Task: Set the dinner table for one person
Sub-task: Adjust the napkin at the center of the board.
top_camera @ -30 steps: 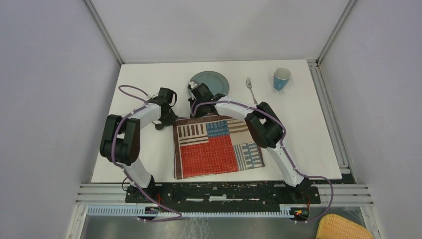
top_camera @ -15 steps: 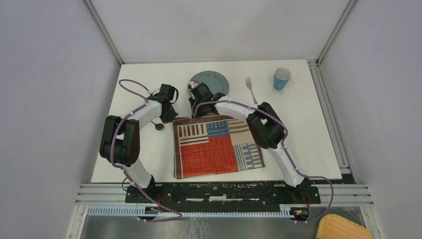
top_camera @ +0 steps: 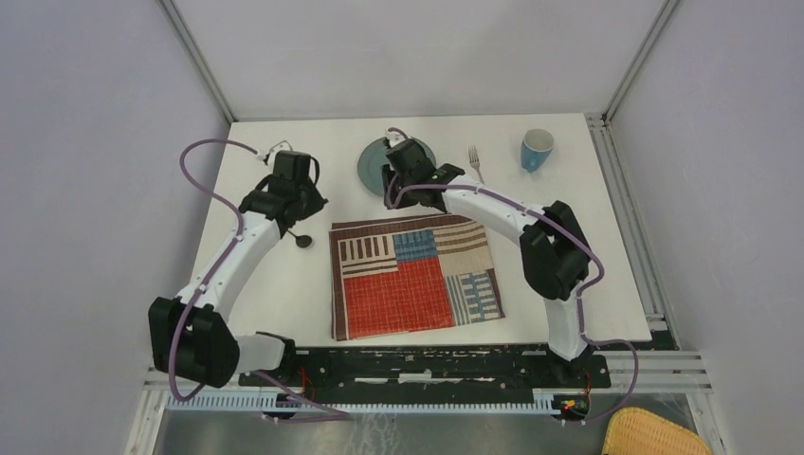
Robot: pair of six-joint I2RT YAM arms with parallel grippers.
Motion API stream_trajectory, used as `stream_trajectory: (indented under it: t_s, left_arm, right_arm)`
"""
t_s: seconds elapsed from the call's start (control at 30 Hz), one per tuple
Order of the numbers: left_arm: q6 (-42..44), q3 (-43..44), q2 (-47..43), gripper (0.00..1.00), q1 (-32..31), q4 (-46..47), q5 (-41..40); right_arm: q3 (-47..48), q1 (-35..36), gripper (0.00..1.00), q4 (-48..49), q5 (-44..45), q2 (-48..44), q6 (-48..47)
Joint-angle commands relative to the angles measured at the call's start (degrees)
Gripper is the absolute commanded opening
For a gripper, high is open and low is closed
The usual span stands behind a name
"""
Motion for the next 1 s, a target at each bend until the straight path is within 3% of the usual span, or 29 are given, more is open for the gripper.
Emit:
stream_trajectory:
  t_s: [0.0,0.17,0.53,0.73,0.97]
  left_arm:
    - [-1.71,-5.97,-4.53,0.08,-1.59,-1.38,4.23]
    - [-4.34,-12.95,-7.98,0.07,-4.27,0.30,3.93]
    - [-3.33,-15.46,-7.38,0.06,-4.76,1.15,3.58]
    - [-3.31,-16.15,-7.18,0.05,-4.73,1.16,3.57]
    - [-2.94,-15.38,-6.33,0.05,-4.77,1.11,3.95]
  right_arm:
    - [-7.08,-0.30,0.33,1.31,0.68,-7.42,3.39]
    - [-17.28,0.09,0.32,3.40,2.80,-14.36,4.43]
    - [-22.03,-7.33,0.34,0.75,7.87,-17.60,6.81]
    - [-23.45,-14.60,0.34,0.99,10.42,-16.45,6.21]
    - [-19.48,-17.61,0.35,-0.54,11.94,-10.01,3.60]
